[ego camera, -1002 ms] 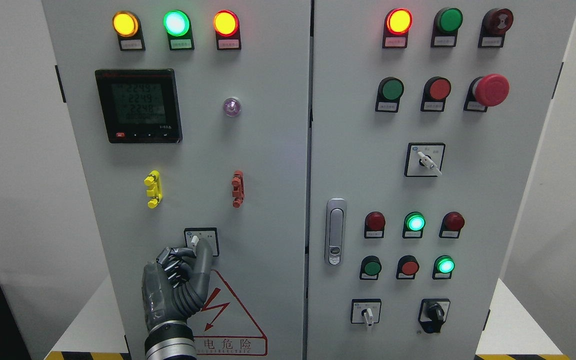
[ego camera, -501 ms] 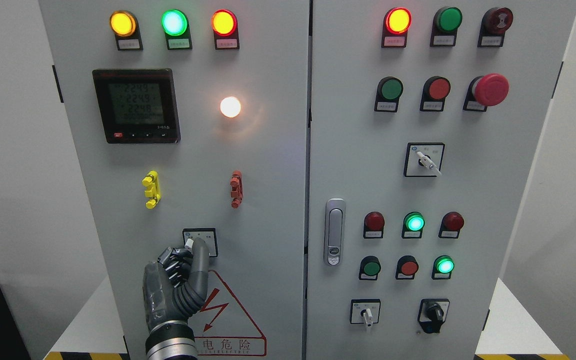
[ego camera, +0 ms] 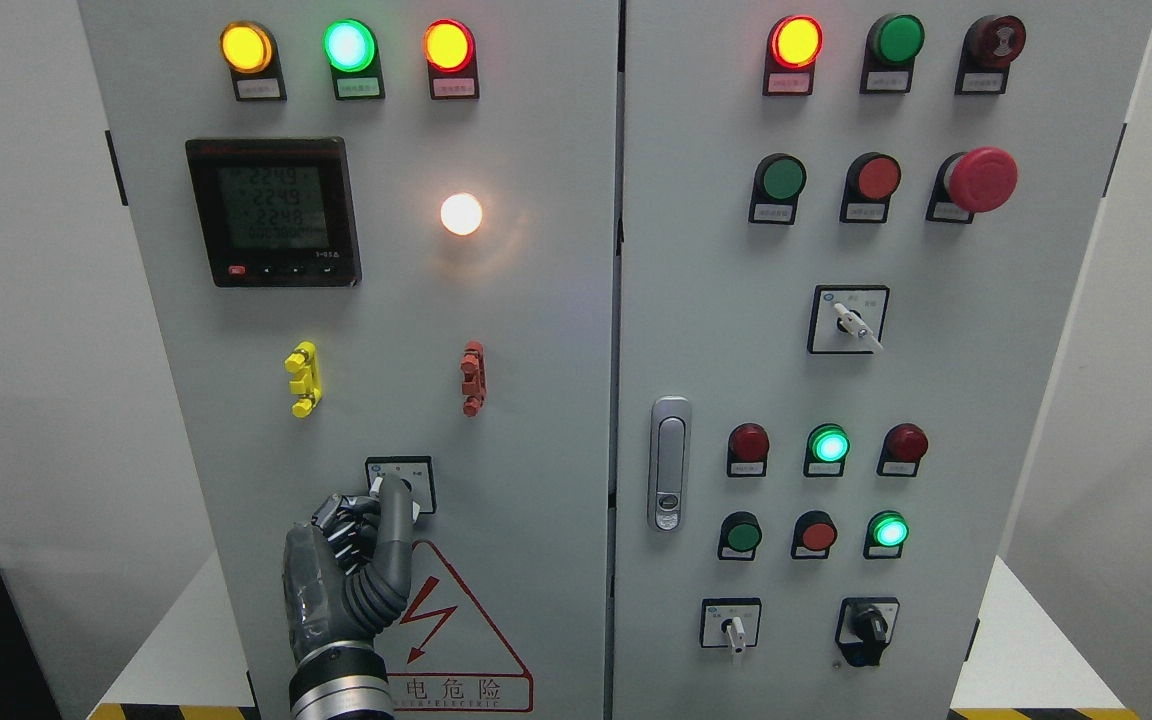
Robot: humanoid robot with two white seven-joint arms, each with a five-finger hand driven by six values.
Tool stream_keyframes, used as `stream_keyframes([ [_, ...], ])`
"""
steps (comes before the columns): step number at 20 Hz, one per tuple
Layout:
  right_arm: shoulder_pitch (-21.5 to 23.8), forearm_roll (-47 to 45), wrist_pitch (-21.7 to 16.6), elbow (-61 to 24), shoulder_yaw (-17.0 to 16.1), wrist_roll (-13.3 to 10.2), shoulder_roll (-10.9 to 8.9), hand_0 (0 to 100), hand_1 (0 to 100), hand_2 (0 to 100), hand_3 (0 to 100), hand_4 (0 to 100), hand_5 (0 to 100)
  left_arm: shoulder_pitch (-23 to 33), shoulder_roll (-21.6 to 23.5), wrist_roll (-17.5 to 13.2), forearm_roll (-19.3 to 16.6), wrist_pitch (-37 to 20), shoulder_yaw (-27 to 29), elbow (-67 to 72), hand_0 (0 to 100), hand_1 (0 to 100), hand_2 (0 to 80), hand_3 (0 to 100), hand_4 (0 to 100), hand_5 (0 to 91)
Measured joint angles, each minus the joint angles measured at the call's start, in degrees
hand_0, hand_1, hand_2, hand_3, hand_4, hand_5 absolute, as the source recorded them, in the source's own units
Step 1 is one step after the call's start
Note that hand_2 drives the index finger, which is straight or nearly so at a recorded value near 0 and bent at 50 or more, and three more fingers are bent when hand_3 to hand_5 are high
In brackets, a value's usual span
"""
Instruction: Turn on light switch 1
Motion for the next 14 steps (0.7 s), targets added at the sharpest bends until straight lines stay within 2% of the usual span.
stream_keyframes([
  [7,0.00,0.00,0.00,0.00,0.00,0.00,0.00,0,0,0,0,0,0,0.02,0.01,0.42,-0.01,-0.13,0.03,0.09,37,46,60.6,100,96,84.3],
  [14,0.00,0.00,0.00,0.00,0.00,-0.02,0.00,0,0,0,0,0,0,0.02,0.01,0.18,-0.01,-0.17,0.00,0.15,26,42,61.4,100,96,84.3],
])
